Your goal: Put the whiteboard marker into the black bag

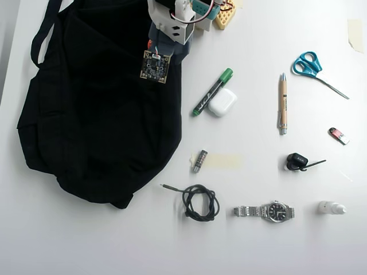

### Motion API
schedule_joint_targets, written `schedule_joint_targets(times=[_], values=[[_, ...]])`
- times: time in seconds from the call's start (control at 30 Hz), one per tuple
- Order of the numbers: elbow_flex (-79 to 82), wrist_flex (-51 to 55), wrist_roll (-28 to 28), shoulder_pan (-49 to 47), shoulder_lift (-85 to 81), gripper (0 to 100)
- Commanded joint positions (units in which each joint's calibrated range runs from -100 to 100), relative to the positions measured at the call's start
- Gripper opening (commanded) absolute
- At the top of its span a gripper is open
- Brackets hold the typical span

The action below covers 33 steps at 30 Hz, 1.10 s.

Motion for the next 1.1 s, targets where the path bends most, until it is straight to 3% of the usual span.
schedule_joint_targets(times=[0.0, 0.27, 0.47, 0.77, 1.07], values=[[3.7, -4.5, -0.3, -1.1, -1.7, 22], [3.4, -13.7, -5.4, -11.9, -0.6, 22], [3.7, -14.3, -10.7, -20.0, -0.4, 22], [7.2, -13.7, -11.1, -27.8, -0.4, 22], [9.8, -12.3, -12.9, -28.0, -0.3, 22]])
